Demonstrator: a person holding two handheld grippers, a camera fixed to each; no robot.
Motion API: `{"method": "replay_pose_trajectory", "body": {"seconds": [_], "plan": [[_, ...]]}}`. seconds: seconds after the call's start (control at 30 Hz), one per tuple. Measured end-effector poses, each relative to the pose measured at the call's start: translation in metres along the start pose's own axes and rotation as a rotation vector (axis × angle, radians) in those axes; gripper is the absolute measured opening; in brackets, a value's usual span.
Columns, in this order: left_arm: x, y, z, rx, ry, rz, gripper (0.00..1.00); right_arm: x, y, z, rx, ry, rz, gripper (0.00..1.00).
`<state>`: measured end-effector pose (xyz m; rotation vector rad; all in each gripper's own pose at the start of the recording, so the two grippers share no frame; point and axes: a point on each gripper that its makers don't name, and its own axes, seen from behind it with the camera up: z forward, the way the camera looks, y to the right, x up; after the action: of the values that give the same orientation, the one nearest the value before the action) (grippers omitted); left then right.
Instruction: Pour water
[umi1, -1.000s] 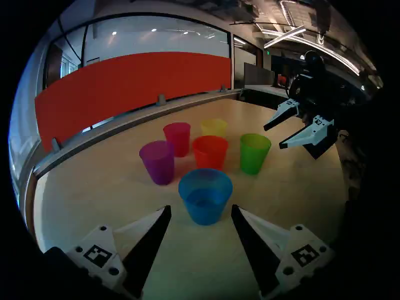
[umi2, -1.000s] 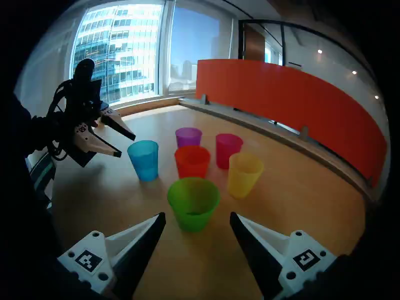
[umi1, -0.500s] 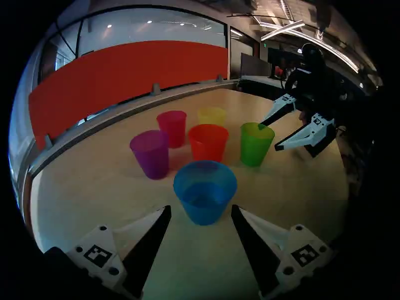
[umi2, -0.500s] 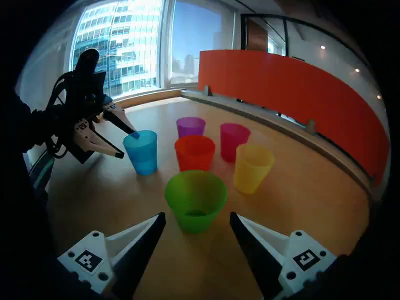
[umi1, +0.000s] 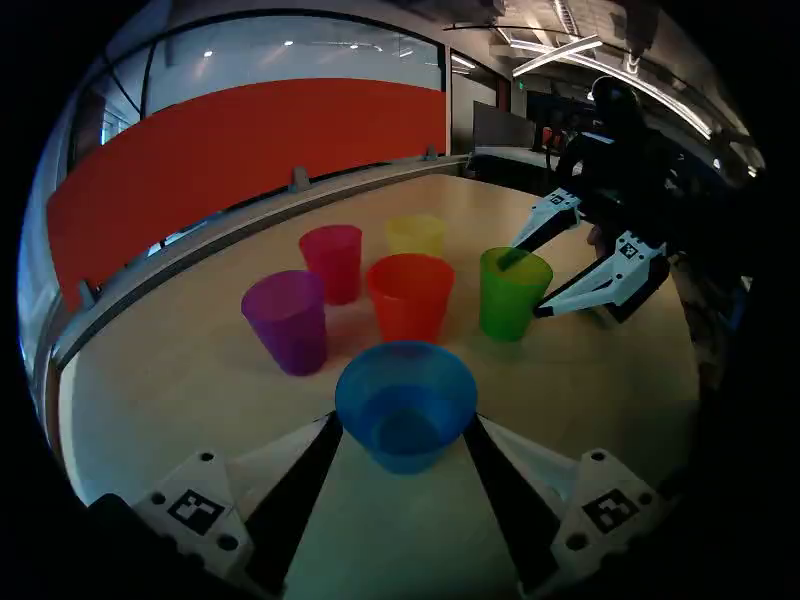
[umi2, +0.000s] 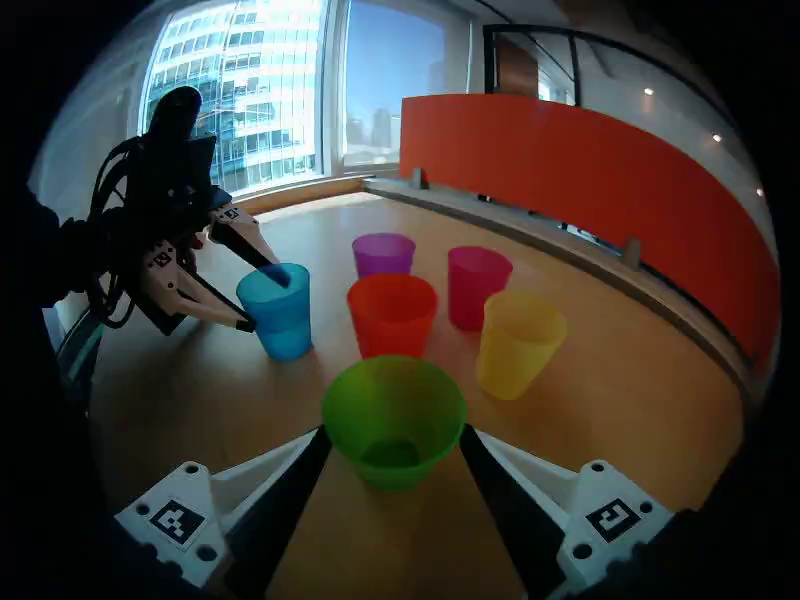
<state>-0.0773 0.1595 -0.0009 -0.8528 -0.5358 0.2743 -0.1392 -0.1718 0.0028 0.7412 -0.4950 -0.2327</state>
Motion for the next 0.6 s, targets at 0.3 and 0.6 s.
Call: {"method": "replay_pose_trajectory", "body": {"seconds": [0.3,0.6], "plan": [[0.007,0.001,0.007,-0.011,0.008,-0.002,0.89,0.007,0.001,0.006,0.01,0.01,0.002,1.0],[0.009,0.001,0.01,-0.012,0.009,0.007,0.89,0.011,0.001,0.011,0.012,0.016,0.001,0.99]]}}
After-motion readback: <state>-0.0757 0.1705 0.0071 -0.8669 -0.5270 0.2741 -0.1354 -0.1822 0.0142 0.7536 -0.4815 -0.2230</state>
